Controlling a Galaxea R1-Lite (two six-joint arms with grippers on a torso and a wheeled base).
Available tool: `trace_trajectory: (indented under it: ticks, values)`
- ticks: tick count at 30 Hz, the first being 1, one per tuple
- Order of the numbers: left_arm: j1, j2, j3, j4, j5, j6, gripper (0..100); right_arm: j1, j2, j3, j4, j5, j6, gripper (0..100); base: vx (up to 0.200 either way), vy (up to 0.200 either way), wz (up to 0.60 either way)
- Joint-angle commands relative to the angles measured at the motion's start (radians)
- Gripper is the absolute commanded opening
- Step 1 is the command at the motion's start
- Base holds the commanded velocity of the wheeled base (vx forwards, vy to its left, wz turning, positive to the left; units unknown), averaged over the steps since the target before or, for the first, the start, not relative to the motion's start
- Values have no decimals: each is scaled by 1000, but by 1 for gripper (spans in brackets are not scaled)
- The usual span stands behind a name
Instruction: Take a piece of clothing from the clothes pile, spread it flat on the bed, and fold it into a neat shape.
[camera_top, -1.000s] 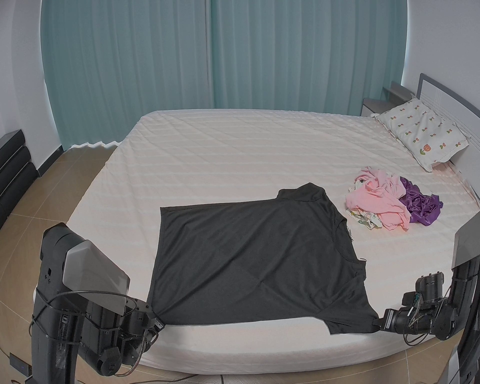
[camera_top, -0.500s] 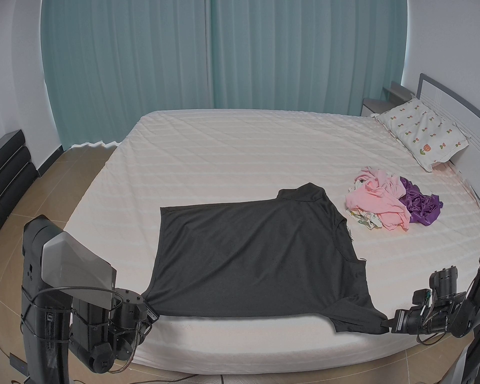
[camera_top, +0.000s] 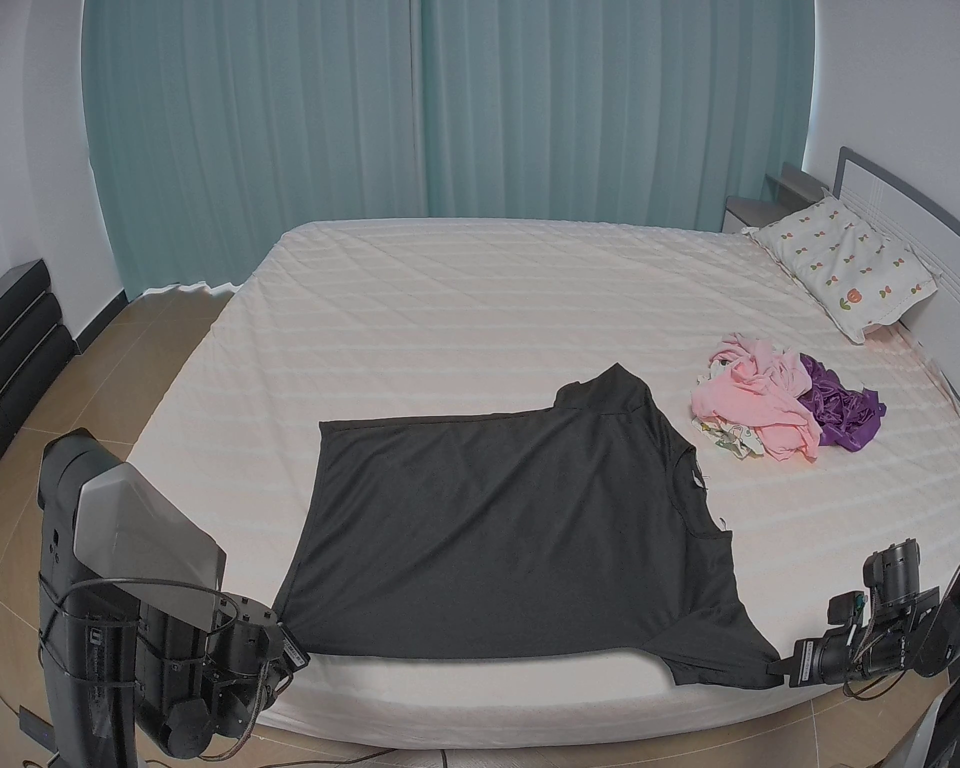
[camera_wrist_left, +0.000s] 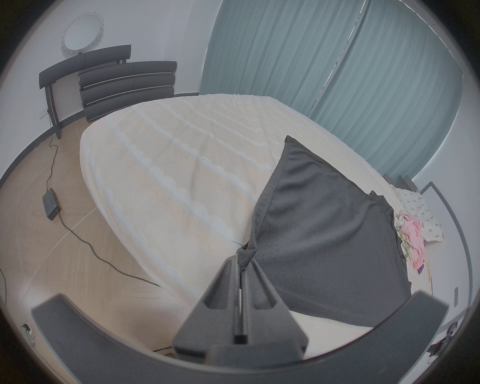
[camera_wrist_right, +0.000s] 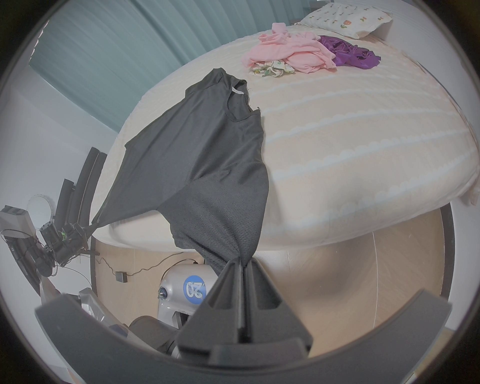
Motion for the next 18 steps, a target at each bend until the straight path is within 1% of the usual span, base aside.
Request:
trace_trajectory:
  ticks: [1, 4, 5, 6, 10, 11, 12, 13, 17, 18]
  values:
    - [-15, 0, 30, -18, -4, 3, 0, 1, -24, 18, 19, 0, -6, 0, 0, 0, 0]
    - [-17, -1, 30, -18, -1, 3, 0, -1, -43, 18, 54, -1, -22, 0, 0, 0, 0]
    - [-31, -1, 31, -18, 2, 1, 0, -4, -71, 18, 100, 0, -36, 0, 0, 0, 0]
    - [-37, -1, 31, -12, 2, 0, 0, -4, -86, 18, 117, 0, -41, 0, 0, 0, 0]
    - [-69, -12, 31, 71, 6, -7, 0, -6, -125, 18, 160, 3, -45, 0, 0, 0, 0]
    - [-69, -12, 31, 71, 6, -7, 0, -6, -125, 18, 160, 3, -45, 0, 0, 0, 0]
    - [-85, -33, 31, 113, 12, -10, 0, -6, -128, 18, 168, 3, -47, 0, 0, 0, 0]
    - [-88, -39, 31, 120, 14, -10, 0, -7, -128, 18, 168, 3, -47, 0, 0, 0, 0]
    - [-104, -115, 31, 238, 14, -22, 0, -13, -129, 18, 178, 2, -47, 0, 0, 0, 0]
    - [-106, -148, 31, 300, 12, -22, 0, -13, -136, 18, 195, 2, -48, 0, 0, 0, 0]
